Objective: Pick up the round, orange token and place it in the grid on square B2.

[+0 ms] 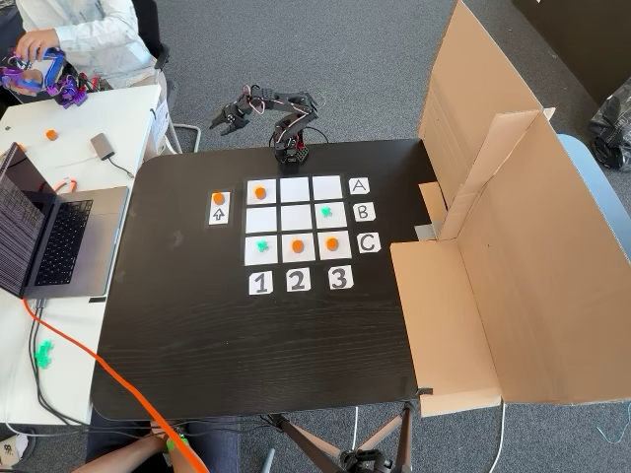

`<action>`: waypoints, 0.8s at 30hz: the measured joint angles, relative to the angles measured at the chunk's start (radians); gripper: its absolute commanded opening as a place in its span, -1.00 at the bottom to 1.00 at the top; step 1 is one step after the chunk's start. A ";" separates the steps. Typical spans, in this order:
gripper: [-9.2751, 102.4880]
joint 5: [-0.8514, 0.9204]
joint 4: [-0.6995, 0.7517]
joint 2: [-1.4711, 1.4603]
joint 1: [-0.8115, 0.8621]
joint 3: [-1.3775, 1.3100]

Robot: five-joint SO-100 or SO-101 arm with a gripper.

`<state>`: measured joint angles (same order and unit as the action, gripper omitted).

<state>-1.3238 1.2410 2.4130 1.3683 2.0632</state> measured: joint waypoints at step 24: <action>-0.23 0.284 0.316 -0.801 -0.221 -0.592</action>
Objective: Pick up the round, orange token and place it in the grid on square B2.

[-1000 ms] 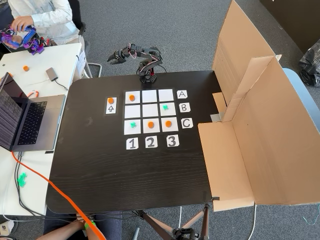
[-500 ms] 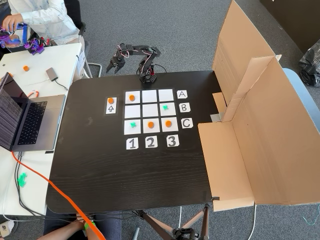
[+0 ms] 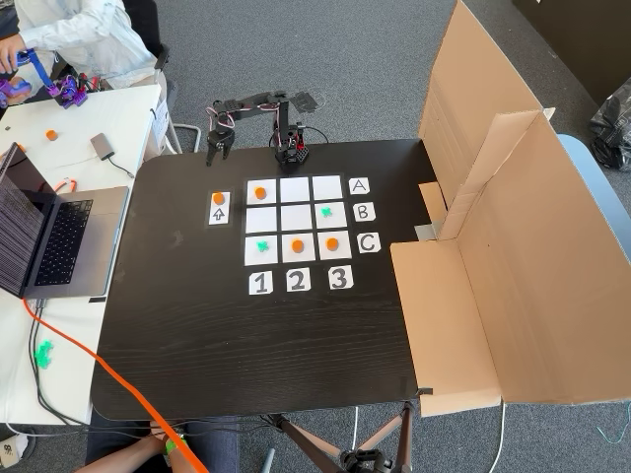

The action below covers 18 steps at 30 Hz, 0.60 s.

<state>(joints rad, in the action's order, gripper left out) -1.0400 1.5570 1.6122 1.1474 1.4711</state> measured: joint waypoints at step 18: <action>0.28 0.020 0.000 -0.453 -0.132 -0.281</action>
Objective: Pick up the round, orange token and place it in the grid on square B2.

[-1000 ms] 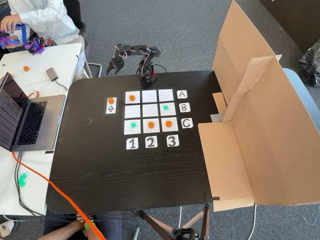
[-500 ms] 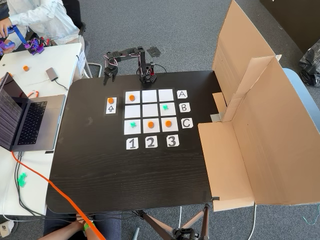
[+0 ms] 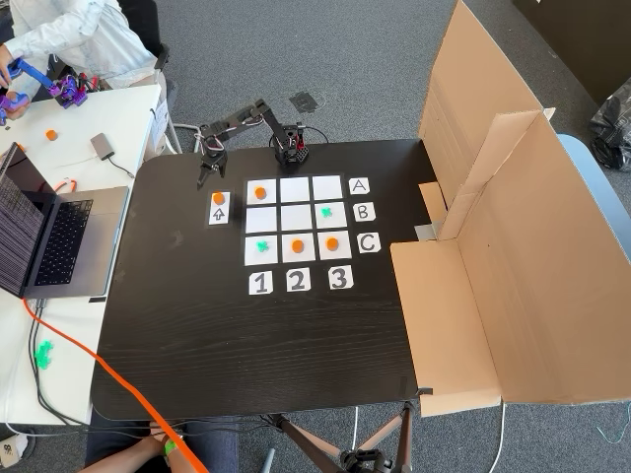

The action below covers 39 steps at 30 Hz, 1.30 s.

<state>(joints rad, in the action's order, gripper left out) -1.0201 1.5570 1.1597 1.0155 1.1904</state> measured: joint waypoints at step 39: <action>-0.56 -0.069 0.000 -0.322 -0.084 -0.270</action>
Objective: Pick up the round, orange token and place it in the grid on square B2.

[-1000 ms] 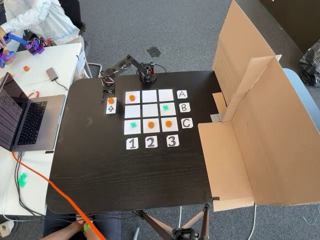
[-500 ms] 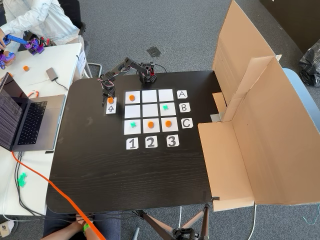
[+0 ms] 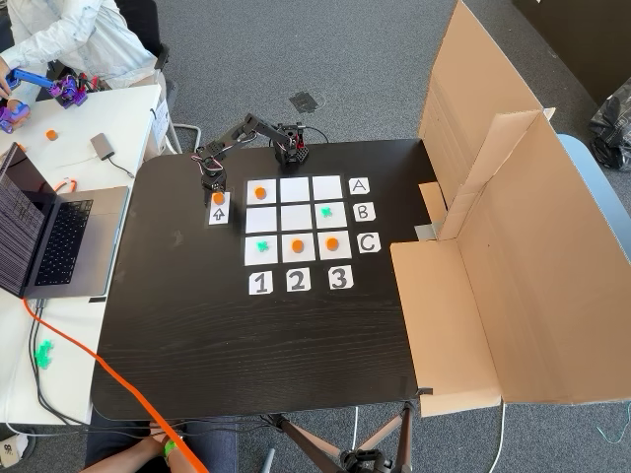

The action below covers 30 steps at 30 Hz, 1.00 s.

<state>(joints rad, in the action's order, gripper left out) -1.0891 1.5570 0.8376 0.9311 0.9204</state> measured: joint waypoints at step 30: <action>-0.85 -0.017 0.002 0.095 0.020 -0.029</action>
<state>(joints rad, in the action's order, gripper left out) -1.1060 1.5585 0.9327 0.9511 0.8912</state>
